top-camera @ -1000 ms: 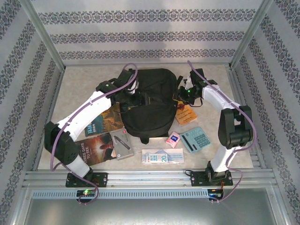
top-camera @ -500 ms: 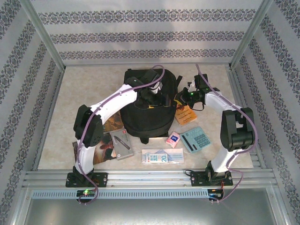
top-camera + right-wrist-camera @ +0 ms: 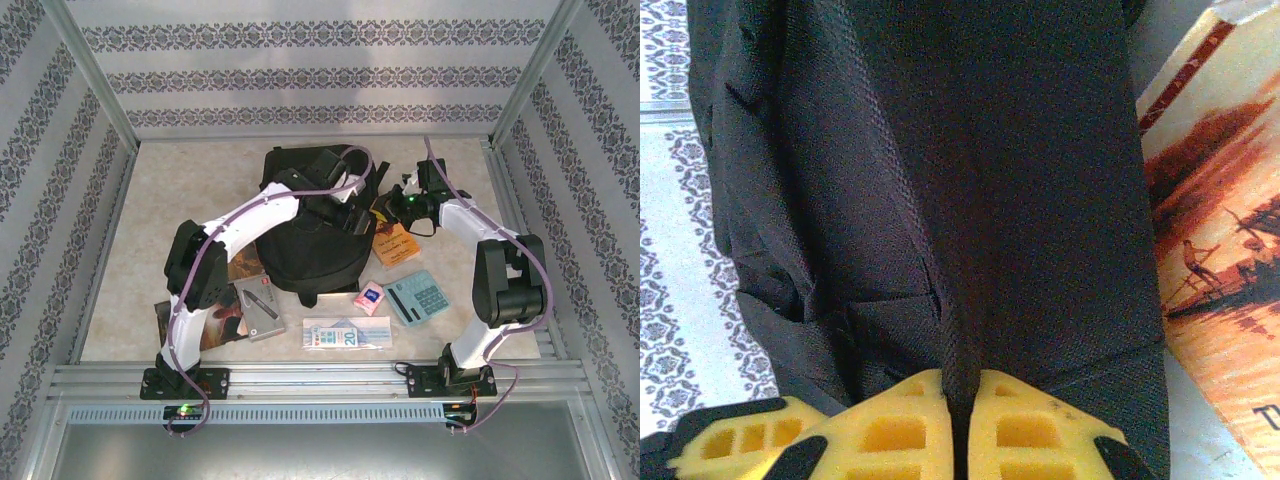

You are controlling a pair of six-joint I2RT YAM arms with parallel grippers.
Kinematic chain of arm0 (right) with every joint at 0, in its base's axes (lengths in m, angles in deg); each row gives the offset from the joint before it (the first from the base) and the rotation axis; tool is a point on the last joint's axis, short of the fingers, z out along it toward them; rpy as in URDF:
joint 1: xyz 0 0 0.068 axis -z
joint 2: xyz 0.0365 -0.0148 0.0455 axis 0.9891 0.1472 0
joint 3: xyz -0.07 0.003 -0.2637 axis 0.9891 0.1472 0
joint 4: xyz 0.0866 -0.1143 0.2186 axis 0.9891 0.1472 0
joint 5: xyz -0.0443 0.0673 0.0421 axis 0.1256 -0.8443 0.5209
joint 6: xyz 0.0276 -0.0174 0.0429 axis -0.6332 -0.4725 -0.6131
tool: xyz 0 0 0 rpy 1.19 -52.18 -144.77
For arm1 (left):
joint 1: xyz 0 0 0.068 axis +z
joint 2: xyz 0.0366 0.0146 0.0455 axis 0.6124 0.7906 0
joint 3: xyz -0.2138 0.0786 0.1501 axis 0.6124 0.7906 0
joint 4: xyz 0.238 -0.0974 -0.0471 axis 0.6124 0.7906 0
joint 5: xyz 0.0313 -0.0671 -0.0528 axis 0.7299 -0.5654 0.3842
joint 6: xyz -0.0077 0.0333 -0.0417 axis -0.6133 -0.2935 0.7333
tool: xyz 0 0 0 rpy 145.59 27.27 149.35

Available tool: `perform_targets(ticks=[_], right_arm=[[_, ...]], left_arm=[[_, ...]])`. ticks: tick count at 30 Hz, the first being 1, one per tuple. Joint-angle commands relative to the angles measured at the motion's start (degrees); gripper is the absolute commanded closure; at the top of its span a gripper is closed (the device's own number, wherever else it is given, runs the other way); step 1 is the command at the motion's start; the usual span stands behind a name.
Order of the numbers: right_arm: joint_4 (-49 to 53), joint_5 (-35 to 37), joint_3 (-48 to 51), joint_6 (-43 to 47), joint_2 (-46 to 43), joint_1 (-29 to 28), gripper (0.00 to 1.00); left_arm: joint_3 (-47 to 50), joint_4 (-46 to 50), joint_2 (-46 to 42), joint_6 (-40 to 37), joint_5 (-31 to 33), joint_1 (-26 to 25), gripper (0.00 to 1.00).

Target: Pack the student bag

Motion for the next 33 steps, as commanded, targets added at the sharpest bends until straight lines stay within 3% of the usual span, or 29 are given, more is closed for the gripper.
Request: perform_targets(ticks=[1,7,25,33], right_arm=[[-1.8,-1.9,0.8,-0.9,-2.4,0.4,1.00],[-2.0,-2.3,1.6,-1.1,-2.9,0.4,1.00],[-4.7,-3.4,1.4,-3.4,-1.7,-0.4,1.00],[-6.0,-3.7,1.1,-5.2,-1.5,-0.6,1.00]], left_arm=[[6.2,-8.8,-3.9,-10.2,-6.2,-0.8,0.33],[19.8,-27.6,-9.8,-15.6,-9.1,-0.7,0.39],[12.6,-24.5,-1.4,-13.5,-5.3,-0.5,0.51],[12.6,-24.8,0.1,-13.2,-8.6,-0.5,0.69]])
